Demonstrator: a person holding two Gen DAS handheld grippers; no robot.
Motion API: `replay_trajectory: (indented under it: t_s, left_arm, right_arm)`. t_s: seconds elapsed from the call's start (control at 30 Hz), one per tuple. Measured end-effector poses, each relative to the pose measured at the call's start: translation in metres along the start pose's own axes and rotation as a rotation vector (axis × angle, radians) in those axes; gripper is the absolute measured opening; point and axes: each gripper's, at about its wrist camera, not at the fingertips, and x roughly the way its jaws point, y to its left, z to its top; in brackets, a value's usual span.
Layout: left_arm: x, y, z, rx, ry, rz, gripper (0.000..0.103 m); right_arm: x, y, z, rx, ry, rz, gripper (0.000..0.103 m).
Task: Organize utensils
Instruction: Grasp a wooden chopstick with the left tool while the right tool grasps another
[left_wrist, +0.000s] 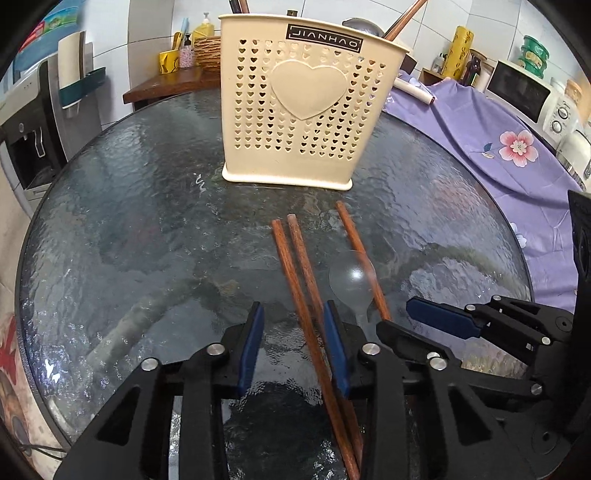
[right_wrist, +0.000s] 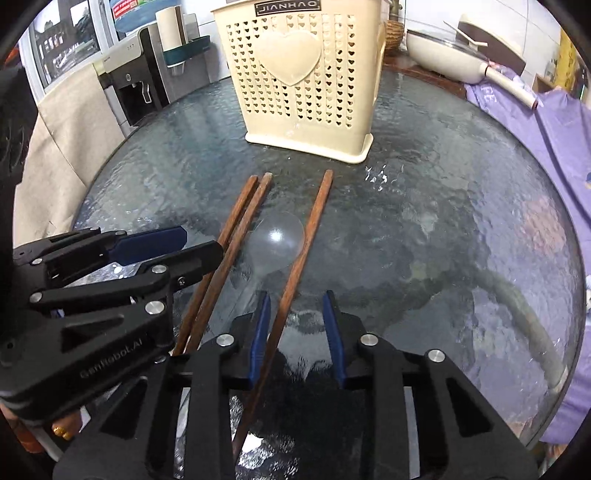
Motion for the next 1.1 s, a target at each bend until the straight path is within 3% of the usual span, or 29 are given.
replay_trajectory:
  t_s: [0.5,1.1]
  left_arm:
    - [0.008,0.001,0.005,0.005,0.016,0.011,0.027]
    - [0.020,0.006,0.022,0.033,0.048,0.028,0.022]
  right_arm:
    - [0.010,-0.018,0.017,-0.016,-0.001,-0.057,0.021]
    - [0.014,-0.029,0.026,-0.006,0.012,-0.036,0.020]
